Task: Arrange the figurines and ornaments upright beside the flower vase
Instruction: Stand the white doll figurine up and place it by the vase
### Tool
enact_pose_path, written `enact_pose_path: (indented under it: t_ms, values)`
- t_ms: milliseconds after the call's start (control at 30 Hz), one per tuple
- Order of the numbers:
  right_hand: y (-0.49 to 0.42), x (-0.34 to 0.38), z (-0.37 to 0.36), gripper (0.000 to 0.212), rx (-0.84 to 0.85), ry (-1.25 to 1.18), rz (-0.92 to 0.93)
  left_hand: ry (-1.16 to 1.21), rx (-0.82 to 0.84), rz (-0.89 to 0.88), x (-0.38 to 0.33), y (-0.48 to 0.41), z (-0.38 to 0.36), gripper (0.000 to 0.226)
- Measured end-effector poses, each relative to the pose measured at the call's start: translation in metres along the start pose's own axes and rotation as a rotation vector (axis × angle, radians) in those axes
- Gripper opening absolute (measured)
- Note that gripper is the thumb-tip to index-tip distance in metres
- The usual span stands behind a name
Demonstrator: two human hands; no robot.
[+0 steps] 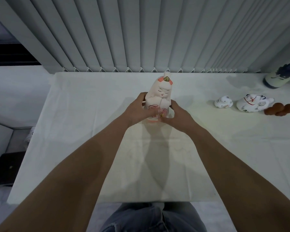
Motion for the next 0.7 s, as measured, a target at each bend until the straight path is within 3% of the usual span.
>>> enact_pose_path:
  t_ms: [233,700]
  values:
    - [-0.001,0.000,-0.002,0.071,-0.057,0.009,-0.007,0.012,-0.117,-0.047,-0.003,0.007,-0.005,0.074]
    - [0.017,-0.064,0.075,0.059,-0.170,-0.084,-0.162,0.050,0.044,-0.081,-0.042,-0.044,-0.098,0.069]
Point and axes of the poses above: each hand's wrist, its own y-axis away from the middle knuckle, its own z-axis out of the back of the hand, x = y × z, the point moved 6 cm from there along -y, towards the middle knuckle, and after that the axes turned 11 degrees about y, right-handed, at the moved point
